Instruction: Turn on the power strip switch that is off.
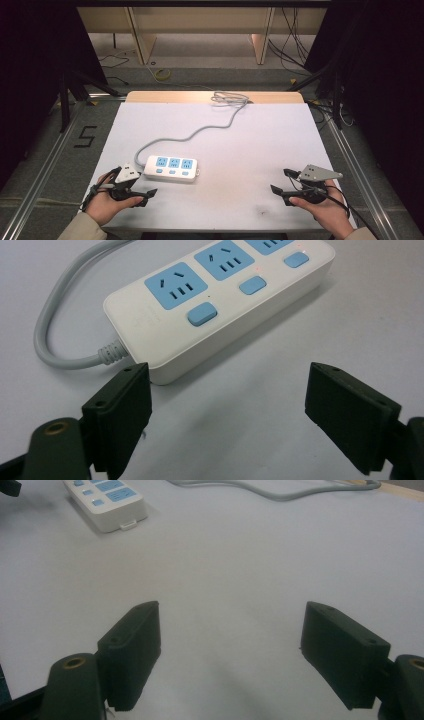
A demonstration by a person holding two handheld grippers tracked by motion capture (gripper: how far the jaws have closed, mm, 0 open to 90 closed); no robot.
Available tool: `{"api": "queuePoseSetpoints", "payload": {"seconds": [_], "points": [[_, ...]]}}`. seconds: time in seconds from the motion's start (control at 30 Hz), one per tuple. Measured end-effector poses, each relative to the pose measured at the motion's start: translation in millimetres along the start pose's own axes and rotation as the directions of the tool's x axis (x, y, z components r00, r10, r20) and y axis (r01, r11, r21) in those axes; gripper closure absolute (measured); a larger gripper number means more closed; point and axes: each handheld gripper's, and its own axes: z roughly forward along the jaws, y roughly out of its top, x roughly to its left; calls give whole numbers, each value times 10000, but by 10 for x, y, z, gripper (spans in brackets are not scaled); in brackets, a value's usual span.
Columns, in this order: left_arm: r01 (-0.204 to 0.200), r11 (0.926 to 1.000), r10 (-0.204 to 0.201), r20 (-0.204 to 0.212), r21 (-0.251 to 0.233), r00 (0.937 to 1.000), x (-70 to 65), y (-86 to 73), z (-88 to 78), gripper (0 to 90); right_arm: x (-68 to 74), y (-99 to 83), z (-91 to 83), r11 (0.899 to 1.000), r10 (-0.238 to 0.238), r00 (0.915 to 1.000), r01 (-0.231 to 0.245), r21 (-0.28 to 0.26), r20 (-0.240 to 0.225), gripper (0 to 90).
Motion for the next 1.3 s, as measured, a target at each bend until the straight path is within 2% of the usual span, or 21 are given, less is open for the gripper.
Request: {"api": "queuePoseSetpoints", "payload": {"seconds": [0.53,0.63,0.9,0.97,1.03,1.07,1.13,1.23,1.3], "points": [[-70,10000,70,-58,-33,10000,2,5,-1,212,6,4,4,10000,-12,10000,12,43,7,249],[-61,9999,60,-47,-97,10000,3,9,-6,238,8,4,3,10000,-18,10000,18,64,9,250],[-59,9996,49,-372,-276,9993,25,61,-63,488,8,3,3,10000,-29,10000,29,67,15,252],[-8,9997,-2,-459,-231,9989,38,66,-65,517,6,4,4,10000,-44,10000,44,52,12,253],[54,9996,-69,-521,-295,9986,54,80,-74,587,5,5,5,10000,-37,10000,37,44,29,253],[117,9993,-137,-557,-356,9984,59,89,-83,675,5,4,5,10000,-25,10000,25,52,30,253],[280,9982,-318,-731,-532,9968,72,127,-118,761,6,4,5,10000,-35,10000,35,79,12,254],[374,9979,-418,-851,-522,9955,76,149,-135,862,7,5,7,10000,-12,10000,12,78,18,254],[518,9976,-557,-878,-454,9946,82,164,-139,894,5,4,8,10000,-22,10000,22,76,20,255]]}}
